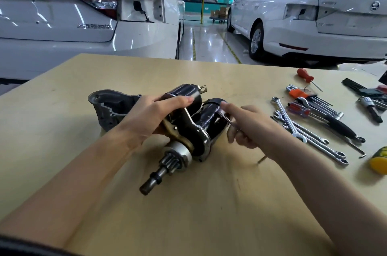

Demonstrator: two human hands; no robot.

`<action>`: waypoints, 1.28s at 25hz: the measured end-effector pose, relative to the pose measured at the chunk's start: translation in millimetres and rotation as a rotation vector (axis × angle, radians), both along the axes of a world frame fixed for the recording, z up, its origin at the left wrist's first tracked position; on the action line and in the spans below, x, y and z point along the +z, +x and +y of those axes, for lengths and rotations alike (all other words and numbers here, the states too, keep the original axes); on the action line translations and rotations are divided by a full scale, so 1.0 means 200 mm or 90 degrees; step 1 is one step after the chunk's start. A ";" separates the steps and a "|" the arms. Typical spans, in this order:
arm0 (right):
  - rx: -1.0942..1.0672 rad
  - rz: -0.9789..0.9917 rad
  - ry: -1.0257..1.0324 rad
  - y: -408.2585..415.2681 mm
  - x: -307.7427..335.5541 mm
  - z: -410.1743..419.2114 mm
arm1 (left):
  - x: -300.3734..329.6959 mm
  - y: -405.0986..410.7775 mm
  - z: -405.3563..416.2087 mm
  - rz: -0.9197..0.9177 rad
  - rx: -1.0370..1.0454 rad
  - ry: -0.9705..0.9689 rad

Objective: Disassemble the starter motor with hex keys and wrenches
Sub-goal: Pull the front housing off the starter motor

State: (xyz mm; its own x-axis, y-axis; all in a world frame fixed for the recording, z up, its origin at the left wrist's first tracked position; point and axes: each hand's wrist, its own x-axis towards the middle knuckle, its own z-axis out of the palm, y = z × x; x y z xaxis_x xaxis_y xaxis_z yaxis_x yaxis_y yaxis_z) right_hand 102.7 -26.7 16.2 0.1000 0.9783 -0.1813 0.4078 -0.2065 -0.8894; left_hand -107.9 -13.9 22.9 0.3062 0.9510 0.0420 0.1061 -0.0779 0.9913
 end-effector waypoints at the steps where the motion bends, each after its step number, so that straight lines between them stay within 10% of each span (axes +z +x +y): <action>1: -0.043 0.000 0.030 0.03 0.00 0.02 | 0.00 0.00 0.00 0.005 -0.006 -0.015; 10: -0.077 -0.372 0.120 0.15 -0.08 0.05 | 0.00 -0.02 0.01 0.012 0.001 -0.077; 16: -0.098 -0.221 0.251 0.05 -0.02 0.01 | 0.01 -0.02 0.01 0.024 0.033 -0.033; 22: 0.006 0.061 -0.048 -0.04 -0.03 -0.04 | 0.01 0.00 0.00 0.021 0.064 0.036; 32: -0.073 0.319 0.227 -0.06 0.06 -0.11 | 0.03 0.04 -0.10 -0.078 0.056 0.259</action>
